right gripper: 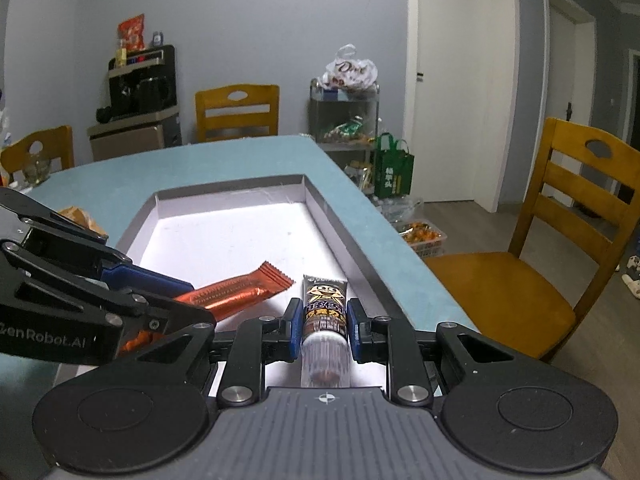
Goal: Organize snacks
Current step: 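Carry both snacks into the grey box and open both tools, then move both tools back over the remaining snacks on the table, then grasp the pink-and-white candy stick with the right tool while the left tool grasps the wrapped chocolate, then carry both snacks over the grey box and open both tools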
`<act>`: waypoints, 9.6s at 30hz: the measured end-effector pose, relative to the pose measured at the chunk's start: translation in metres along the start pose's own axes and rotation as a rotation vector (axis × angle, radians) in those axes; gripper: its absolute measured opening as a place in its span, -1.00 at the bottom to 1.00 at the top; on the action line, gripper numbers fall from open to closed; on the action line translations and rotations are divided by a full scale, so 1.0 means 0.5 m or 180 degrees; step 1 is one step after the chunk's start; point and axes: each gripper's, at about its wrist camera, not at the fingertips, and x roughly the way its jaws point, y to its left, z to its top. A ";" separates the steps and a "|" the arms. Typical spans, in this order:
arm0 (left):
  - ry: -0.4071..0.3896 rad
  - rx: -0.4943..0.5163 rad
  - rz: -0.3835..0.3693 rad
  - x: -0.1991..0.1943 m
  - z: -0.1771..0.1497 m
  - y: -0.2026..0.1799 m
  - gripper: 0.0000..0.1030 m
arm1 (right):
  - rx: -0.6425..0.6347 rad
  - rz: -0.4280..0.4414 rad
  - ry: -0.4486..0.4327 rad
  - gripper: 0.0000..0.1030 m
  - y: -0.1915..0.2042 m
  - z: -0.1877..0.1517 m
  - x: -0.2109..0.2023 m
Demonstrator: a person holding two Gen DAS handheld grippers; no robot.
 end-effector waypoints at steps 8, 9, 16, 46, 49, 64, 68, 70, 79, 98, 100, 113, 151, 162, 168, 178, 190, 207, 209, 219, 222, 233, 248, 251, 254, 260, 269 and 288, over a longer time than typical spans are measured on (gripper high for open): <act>0.0061 0.0007 -0.0065 0.007 0.003 -0.002 -0.65 | 0.0013 0.0011 0.0048 -0.52 0.001 0.003 0.001; 0.0054 0.0016 -0.0052 0.006 0.002 -0.004 -0.65 | 0.0021 0.0005 0.0044 -0.52 0.002 0.004 0.000; 0.0116 0.0031 -0.0060 0.008 -0.002 0.003 -0.63 | -0.0004 -0.0025 0.0018 -0.52 0.003 0.010 -0.002; -0.0226 -0.0004 0.0149 -0.093 -0.025 0.035 0.56 | -0.0013 0.0000 -0.0066 0.01 0.028 0.020 -0.038; -0.0265 -0.0043 0.0162 -0.110 -0.033 0.044 0.61 | -0.0021 0.0007 -0.0091 0.07 0.035 0.027 -0.042; -0.0512 -0.0120 0.0294 -0.197 -0.088 0.090 0.85 | -0.0083 0.0084 -0.0209 0.59 0.083 0.054 -0.065; -0.0589 -0.0127 0.0428 -0.227 -0.107 0.109 0.87 | -0.0111 0.0164 -0.0268 0.67 0.108 0.065 -0.071; -0.0647 -0.0122 0.0541 -0.244 -0.120 0.121 0.88 | -0.0115 0.0211 -0.0296 0.69 0.119 0.070 -0.075; -0.0759 -0.0342 0.0857 -0.319 -0.182 0.199 0.94 | -0.0250 0.0403 -0.0368 0.81 0.182 0.088 -0.086; -0.0612 -0.0733 0.1477 -0.376 -0.292 0.321 0.95 | -0.0689 0.1036 -0.0063 0.87 0.359 0.049 -0.067; -0.0599 -0.0733 0.1473 -0.373 -0.293 0.324 0.95 | -0.0705 0.1002 0.0019 0.84 0.371 0.046 -0.057; -0.0518 -0.0358 0.1330 -0.372 -0.322 0.300 0.95 | -0.0753 0.1156 0.0255 0.38 0.382 0.031 -0.030; -0.0421 0.0728 0.0875 -0.307 -0.319 0.180 0.92 | -0.0508 0.1271 0.0489 -0.23 0.362 0.018 0.010; -0.0199 0.0399 0.0597 -0.281 -0.293 0.228 0.11 | -0.0425 0.1350 0.0276 -0.75 0.336 0.026 -0.013; -0.0188 0.0066 0.0308 -0.279 -0.292 0.257 -0.10 | -0.0387 0.1392 0.0253 -0.75 0.322 0.031 -0.015; -0.0182 -0.0031 0.0255 -0.271 -0.287 0.253 -0.21 | -0.0382 0.1448 0.0345 -0.75 0.319 0.031 -0.004; -0.0217 -0.0128 0.0283 -0.272 -0.287 0.260 -0.58 | -0.0296 0.1497 0.0356 -0.75 0.314 0.028 0.006; -0.0409 -0.0163 0.0364 -0.316 -0.287 0.261 -0.58 | -0.0394 0.1521 0.0096 -0.83 0.312 0.042 -0.023; -0.0447 -0.0168 0.0386 -0.323 -0.284 0.261 -0.58 | -0.0364 0.1523 0.0006 -0.84 0.307 0.052 -0.030; -0.0556 -0.0180 0.0427 -0.346 -0.267 0.255 -0.58 | -0.0268 0.1484 -0.0298 -0.84 0.283 0.089 -0.052; -0.0597 -0.0168 0.0431 -0.353 -0.259 0.248 -0.58 | -0.0266 0.1457 -0.0389 -0.84 0.275 0.098 -0.061; -0.0715 -0.0022 0.0416 -0.361 -0.199 0.219 -0.58 | -0.0204 0.1135 -0.0780 -0.84 0.203 0.131 -0.097; -0.0945 0.0369 0.0095 -0.316 -0.049 0.128 -0.58 | 0.0060 0.0620 -0.0970 -0.84 0.043 0.145 -0.130; -0.0943 0.0410 0.0026 -0.291 -0.024 0.104 -0.58 | 0.0117 0.0591 -0.0907 -0.84 0.012 0.142 -0.126; -0.0866 0.0432 -0.0025 -0.251 -0.003 0.083 -0.58 | 0.0134 0.0598 -0.0746 -0.84 -0.001 0.128 -0.108; -0.0645 0.0363 -0.0011 -0.165 0.003 0.055 -0.58 | 0.0170 0.0625 -0.0509 -0.84 -0.009 0.098 -0.077; -0.0442 0.0348 0.0000 -0.082 -0.007 0.042 -0.58 | 0.0197 0.0657 -0.0223 -0.84 -0.009 0.073 -0.036; -0.0331 0.0329 0.0080 -0.039 -0.013 0.042 -0.58 | 0.0242 0.0580 0.0054 -0.84 -0.019 0.043 -0.007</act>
